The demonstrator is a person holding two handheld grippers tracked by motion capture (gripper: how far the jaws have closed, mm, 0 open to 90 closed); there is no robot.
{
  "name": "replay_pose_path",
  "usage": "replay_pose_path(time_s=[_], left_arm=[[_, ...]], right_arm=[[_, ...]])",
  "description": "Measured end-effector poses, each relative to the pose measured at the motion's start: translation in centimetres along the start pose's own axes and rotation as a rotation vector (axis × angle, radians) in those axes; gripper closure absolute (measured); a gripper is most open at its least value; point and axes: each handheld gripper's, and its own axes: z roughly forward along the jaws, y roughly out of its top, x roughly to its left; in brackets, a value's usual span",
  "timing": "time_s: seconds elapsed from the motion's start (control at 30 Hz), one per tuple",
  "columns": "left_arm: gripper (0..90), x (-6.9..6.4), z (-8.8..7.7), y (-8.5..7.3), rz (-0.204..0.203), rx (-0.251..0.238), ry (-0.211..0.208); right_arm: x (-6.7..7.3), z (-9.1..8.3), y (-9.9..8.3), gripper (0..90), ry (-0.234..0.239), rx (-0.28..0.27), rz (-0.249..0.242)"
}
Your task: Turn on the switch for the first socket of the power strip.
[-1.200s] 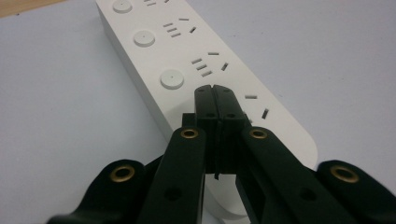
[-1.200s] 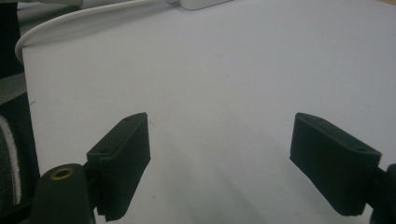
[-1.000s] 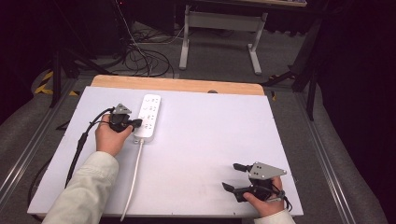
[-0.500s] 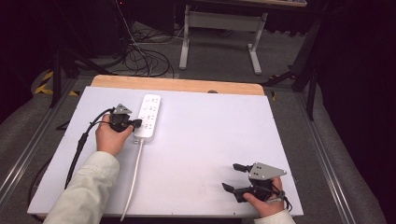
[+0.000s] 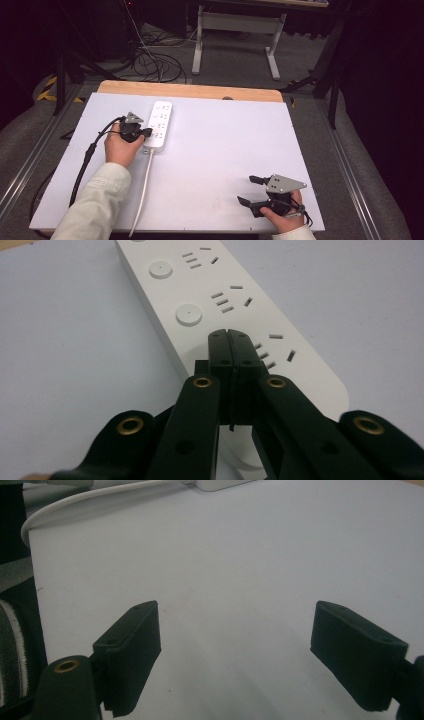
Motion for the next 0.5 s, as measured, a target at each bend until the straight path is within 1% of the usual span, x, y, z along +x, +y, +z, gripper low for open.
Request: replay_pose_path(time_s=[0.17, 0.27, 0.37, 0.43, 0.5], left_arm=[[90.0, -0.20, 0.05, 0.02, 0.018, 0.001, 0.017], [90.0, -0.16, 0.04, -0.07, -0.001, -0.001, 0.008], [90.0, -0.26, 0.04, -0.07, 0.000, 0.001, 0.015], [90.0, -0.34, 0.08, -0.02, 0.011, 0.002, 0.023], [90.0, -0.35, 0.09, -0.01, 0.005, 0.004, 0.020]], right_arm=[[0.01, 0.02, -0.01, 20.3, 0.000, 0.001, 0.000], [0.06, 0.06, -0.01, 20.3, 0.003, 0.003, -0.002], [0.05, 0.04, -0.02, 20.2, 0.002, 0.002, -0.002], [0.06, 0.05, -0.02, 20.3, 0.002, 0.003, -0.002], [0.07, 0.07, -0.02, 20.2, 0.004, 0.003, -0.002]])
